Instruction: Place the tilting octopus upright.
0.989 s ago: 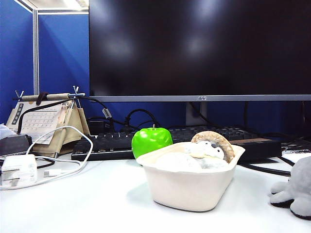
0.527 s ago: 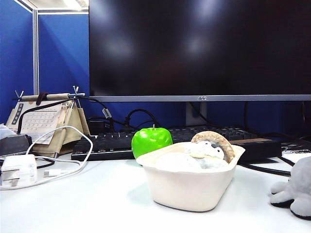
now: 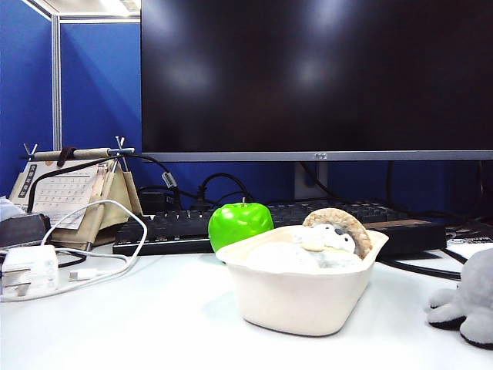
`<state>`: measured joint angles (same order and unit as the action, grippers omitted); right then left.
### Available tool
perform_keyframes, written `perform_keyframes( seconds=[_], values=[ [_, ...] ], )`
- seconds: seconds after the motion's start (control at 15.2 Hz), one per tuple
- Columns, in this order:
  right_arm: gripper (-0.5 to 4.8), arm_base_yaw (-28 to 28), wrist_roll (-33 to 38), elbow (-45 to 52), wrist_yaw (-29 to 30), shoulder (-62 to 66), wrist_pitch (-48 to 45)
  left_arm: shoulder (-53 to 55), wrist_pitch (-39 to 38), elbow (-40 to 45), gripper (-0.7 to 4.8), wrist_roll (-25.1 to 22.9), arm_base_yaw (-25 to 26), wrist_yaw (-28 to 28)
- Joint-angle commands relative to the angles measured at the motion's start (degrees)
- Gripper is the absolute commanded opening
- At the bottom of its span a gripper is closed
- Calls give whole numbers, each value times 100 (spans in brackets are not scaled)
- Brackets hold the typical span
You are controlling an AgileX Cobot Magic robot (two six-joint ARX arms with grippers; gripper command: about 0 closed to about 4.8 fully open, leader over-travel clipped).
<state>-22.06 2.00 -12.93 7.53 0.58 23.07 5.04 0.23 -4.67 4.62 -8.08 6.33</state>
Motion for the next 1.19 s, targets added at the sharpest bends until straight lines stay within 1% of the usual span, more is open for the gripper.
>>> perform_keyframes(
  seconds=[0.07,0.4,0.46,1.19],
  values=[
    [8,0,-13,-17,4,-2,-59,2,79,83,-6,33,2,-13],
    [8,0,-13,-17,4,-2,-59,2,79,96,-6,31,2,-37],
    [8,0,-13,-17,4,-2,-59,2,81,96,-6,35,2,-122],
    [8,0,-13,-17,4,-2,-59,2,107,94,-6,31,0,-111]
  ],
)
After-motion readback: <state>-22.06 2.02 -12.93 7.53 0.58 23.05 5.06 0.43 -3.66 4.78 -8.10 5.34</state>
